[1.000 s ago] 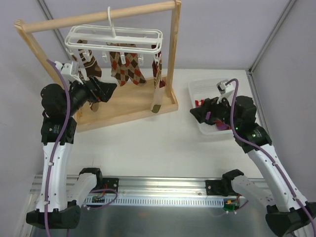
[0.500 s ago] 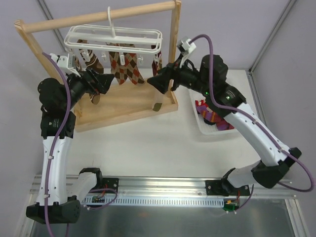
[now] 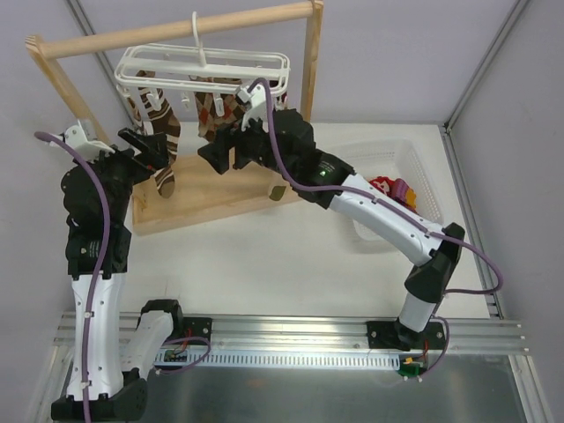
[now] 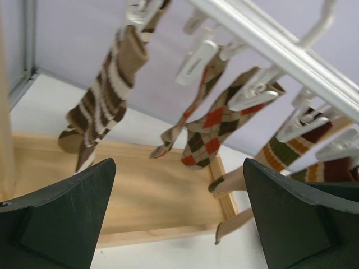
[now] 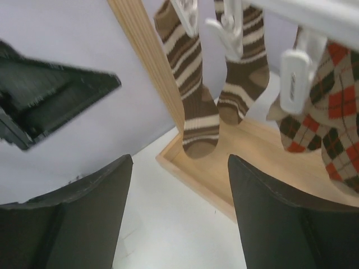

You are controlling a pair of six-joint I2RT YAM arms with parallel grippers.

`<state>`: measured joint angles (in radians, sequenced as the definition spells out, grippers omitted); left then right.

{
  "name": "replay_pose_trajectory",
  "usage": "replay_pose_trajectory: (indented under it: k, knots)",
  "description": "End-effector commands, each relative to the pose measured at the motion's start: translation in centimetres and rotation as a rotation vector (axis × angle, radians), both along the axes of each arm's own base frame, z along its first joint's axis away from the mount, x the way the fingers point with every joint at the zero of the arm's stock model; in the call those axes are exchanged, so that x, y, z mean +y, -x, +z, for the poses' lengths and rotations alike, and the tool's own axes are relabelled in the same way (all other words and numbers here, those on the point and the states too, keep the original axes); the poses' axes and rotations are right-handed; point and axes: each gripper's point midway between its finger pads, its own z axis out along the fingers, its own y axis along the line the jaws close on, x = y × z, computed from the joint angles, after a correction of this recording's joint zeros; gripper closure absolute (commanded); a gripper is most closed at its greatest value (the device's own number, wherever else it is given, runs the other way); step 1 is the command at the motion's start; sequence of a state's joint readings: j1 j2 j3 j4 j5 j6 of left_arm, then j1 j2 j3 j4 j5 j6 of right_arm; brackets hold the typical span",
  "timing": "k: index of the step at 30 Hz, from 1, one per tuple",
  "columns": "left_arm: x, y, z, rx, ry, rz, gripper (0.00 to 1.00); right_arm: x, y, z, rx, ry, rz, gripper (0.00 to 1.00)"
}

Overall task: Clip the socks to the hanger
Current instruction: Open the clamp at the hanger.

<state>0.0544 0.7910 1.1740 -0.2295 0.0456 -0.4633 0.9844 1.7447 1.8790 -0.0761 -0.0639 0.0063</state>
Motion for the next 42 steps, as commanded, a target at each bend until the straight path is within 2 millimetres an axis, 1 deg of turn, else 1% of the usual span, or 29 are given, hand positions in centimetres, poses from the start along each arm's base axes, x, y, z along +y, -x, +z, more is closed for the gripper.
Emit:
replay_pose_trajectory:
  k: [1, 2, 3, 4, 5, 6, 7, 8, 10, 12, 13, 14, 19, 20, 21, 24, 25, 27, 29, 30, 31, 33, 36, 38, 41, 42]
  knots:
    - [2.9, 0.5, -1.9, 0.048, 0.064, 0.173, 0.01, 0.7, -1.8, 6.4, -0.16, -0.138, -0.133, 0.27]
    - [3.0, 0.4, -2.4, 0.056, 0.061, 0.18, 0.01, 1.4, -2.2, 6.4, -0.183, -0.138, -0.147, 0.27]
    - [3.2, 0.5, -2.6, 0.06, 0.05, 0.187, 0.01, 1.5, -2.4, 7.8, -0.206, -0.165, -0.159, 0.27]
    - [3.4, 0.7, -2.8, 0.064, 0.045, 0.197, 0.01, 2.7, -3.7, 6.0, -0.202, -0.134, -0.179, 0.27]
    - [3.8, 1.0, -3.0, 0.062, 0.038, 0.218, 0.01, 3.0, -4.1, 5.9, -0.224, -0.127, -0.188, 0.27]
    - [3.9, 1.1, -3.6, 0.074, 0.022, 0.226, 0.01, 3.4, -4.4, 6.0, -0.241, -0.127, -0.192, 0.27]
    - [4.1, 1.5, -3.5, 0.066, 0.018, 0.235, 0.01, 4.0, -5.1, 5.1, -0.249, -0.114, -0.205, 0.27]
    - [4.3, 1.6, -4.0, 0.074, 0.013, 0.244, 0.01, 4.2, -5.5, 5.3, -0.265, -0.129, -0.22, 0.26]
    - [4.4, 2.2, -4.2, 0.066, 0.006, 0.254, 0.01, 4.6, -6.4, 4.8, -0.283, -0.127, -0.247, 0.26]
    - [4.8, 2.5, -4.7, 0.071, -0.002, 0.275, 0.01, 4.9, -6.8, 4.7, -0.301, -0.129, -0.265, 0.26]
    - [4.8, 2.8, -4.4, 0.059, -0.005, 0.278, 0.01, 4.7, -7.2, 4.7, -0.305, -0.128, -0.289, 0.26]
    - [4.9, 3.0, -4.4, 0.057, -0.009, 0.283, 0.01, 4.9, -7.6, 4.5, -0.314, -0.131, -0.3, 0.26]
    - [5.1, 4.1, -4.1, 0.033, -0.036, 0.3, 0.01, 5.3, -8.1, 5.1, -0.378, -0.153, -0.318, 0.27]
    - [5.1, 4.0, -4.5, 0.041, -0.043, 0.303, 0.01, 5.3, -8.2, 5.4, -0.389, -0.17, -0.323, 0.27]
    - [5.2, 4.1, -4.6, 0.042, -0.048, 0.306, 0.01, 5.6, -8.4, 5.2, -0.396, -0.172, -0.326, 0.28]
    - [4.9, 4.5, -4.7, 0.035, -0.053, 0.301, 0.01, 6.0, -8.8, 5.7, -0.421, -0.199, -0.339, 0.31]
    - [4.8, 4.7, -4.6, 0.026, -0.052, 0.295, 0.01, 6.2, -8.9, 5.7, -0.424, -0.205, -0.339, 0.34]
    - [4.9, 5.0, -4.7, 0.021, -0.057, 0.303, 0.01, 6.3, -8.8, 6.1, -0.438, -0.228, -0.34, 0.37]
    - [5.3, 5.4, -4.5, 0.015, -0.07, 0.323, 0.01, 6.5, -9.0, 6.4, -0.451, -0.239, -0.346, 0.38]
    - [5.5, 5.5, -4.5, 0.014, -0.075, 0.33, 0.01, 6.6, -9.1, 6.4, -0.456, -0.239, -0.346, 0.38]
    - [5.0, 5.4, -4.5, 0.014, -0.079, 0.312, 0.01, 6.6, -9.2, 6.4, -0.459, -0.239, -0.35, 0.39]
    - [4.9, 5.6, -4.3, 0.009, -0.086, 0.309, 0.01, 6.7, -9.4, 6.2, -0.468, -0.233, -0.357, 0.39]
    - [4.9, 5.9, -4.2, 0.0, -0.086, 0.309, 0.01, 6.8, -9.8, 5.6, -0.464, -0.217, -0.374, 0.44]
    - [5.0, 6.0, -4.1, -0.003, -0.086, 0.313, 0.01, 6.6, -10.0, 5.2, -0.467, -0.208, -0.381, 0.44]
    - [5.0, 6.0, -4.1, -0.006, -0.086, 0.311, 0.01, 6.7, -9.8, 5.0, -0.48, -0.202, -0.37, 0.51]
    - [4.9, 6.0, -4.1, -0.006, -0.087, 0.308, 0.01, 6.9, -9.6, 5.0, -0.483, -0.207, -0.353, 0.58]
